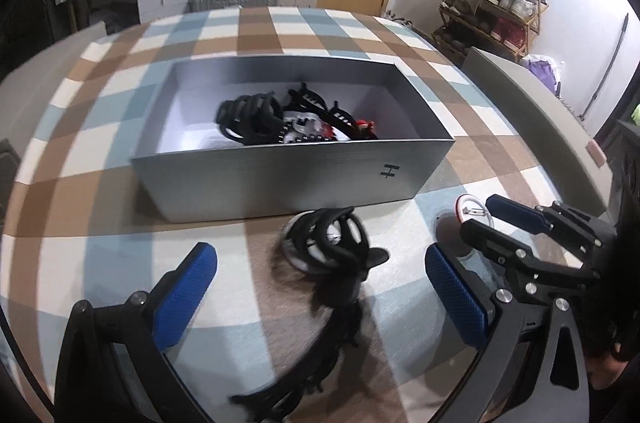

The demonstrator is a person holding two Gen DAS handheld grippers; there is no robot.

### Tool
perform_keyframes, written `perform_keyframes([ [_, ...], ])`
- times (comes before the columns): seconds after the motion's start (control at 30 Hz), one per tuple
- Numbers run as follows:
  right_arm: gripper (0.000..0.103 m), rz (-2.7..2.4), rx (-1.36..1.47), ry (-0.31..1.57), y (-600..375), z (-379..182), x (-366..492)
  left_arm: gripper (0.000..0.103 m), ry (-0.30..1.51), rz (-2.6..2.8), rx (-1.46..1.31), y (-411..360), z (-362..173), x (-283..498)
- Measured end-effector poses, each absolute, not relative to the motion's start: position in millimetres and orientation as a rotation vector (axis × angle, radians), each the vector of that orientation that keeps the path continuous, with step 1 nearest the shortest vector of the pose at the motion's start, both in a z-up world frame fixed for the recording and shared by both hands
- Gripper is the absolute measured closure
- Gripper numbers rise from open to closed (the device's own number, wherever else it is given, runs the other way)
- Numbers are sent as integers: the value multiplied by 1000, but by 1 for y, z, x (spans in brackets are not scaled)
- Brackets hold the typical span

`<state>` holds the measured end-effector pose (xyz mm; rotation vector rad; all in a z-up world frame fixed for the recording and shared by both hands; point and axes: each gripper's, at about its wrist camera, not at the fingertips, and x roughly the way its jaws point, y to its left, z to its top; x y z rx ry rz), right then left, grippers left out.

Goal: Organize jewelry
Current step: 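Grasp a white round pin badge with the right gripper while the left grasps a black claw clip, then carry the badge and claw clip into the silver box and open both grippers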

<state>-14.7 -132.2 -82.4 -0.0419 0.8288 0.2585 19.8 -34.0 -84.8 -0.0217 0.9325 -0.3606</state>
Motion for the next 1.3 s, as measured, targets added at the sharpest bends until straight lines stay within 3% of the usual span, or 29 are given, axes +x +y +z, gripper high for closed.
perform_keyframes([
  [0.1, 62, 262, -33, 825, -136, -82, -13, 4, 949, -361, -29, -35, -86, 23],
  [0.37, 62, 281, -7, 822, -140, -84, -12, 50, 993, -387, -51, -38, -89, 21],
  [0.83, 62, 285, 10, 820, -141, -80, -14, 50, 944, -399, -48, -30, -75, 9],
  [1.3, 62, 338, 68, 728, -137, -37, -18, 50, 799, -387, -94, -2, -42, 6],
])
